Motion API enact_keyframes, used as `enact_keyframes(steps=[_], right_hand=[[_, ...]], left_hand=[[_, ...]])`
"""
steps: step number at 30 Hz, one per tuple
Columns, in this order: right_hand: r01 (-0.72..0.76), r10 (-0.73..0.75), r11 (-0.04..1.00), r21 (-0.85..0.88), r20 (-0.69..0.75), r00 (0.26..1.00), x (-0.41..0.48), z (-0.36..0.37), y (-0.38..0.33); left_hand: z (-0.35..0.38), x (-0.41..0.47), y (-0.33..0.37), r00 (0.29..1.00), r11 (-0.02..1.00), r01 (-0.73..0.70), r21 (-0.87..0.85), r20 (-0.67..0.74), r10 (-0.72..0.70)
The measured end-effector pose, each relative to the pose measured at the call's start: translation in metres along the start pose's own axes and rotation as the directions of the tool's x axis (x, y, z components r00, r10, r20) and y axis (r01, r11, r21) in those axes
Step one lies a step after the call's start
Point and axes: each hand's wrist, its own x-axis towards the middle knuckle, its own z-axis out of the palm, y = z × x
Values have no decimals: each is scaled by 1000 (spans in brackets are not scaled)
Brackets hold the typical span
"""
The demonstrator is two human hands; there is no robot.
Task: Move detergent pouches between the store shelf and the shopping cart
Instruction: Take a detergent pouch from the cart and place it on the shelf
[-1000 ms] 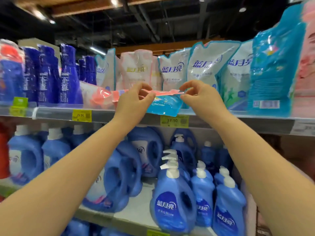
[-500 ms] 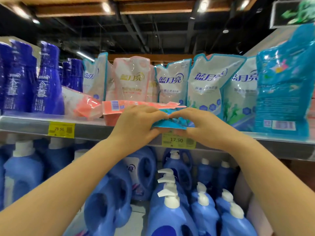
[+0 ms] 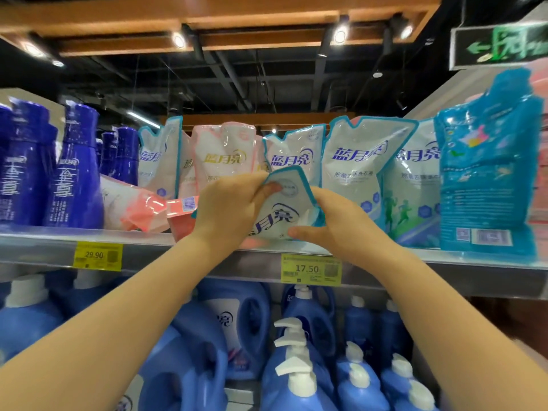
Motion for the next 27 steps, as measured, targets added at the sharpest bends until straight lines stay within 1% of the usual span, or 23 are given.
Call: enact_keyframes(steps=[2,5,8,10,12,14,16,19,22,25,27], right_hand=[[-9,12,1000,28,-102,995,5,1,0],[1,22,994,108,-204,979,10,2,0],[-1,50,979,205,-233,971,13,4,1],[-33,94,967,254,-232,968,16,3,3],[-55,121,957,285,-221,968,18,0,3],[-50,118,956,289,-223,968,19,-1,3],[-52,117,964,262,-238,964,18,1,2],[-47,113,969,242,-267,957,15,5,1],[-40,130,956,290,-299,946,14,8,-3],[-31,157,938,346,-343,926,13,10,-4],[-25,205,906,423,-387,899,13,9,-4]], left_hand=[[-6,9,2,998,1000,14,-22,-56,-15],[-17,26,9,990,999,-33,-12,-139,31],[-26,37,14,986,995,-71,-63,-154,60],[-31,40,15,985,990,-88,-112,-156,70],[-36,40,17,985,981,-74,-181,-166,43],[-39,40,21,987,976,-44,-215,-159,9],[-41,40,25,991,980,-31,-196,-136,4],[-48,39,29,997,994,-39,-98,-75,32],[-53,32,33,999,1000,-17,12,-51,18],[-53,20,29,992,999,16,46,-130,-10],[-49,10,19,976,998,58,23,-212,-51]])
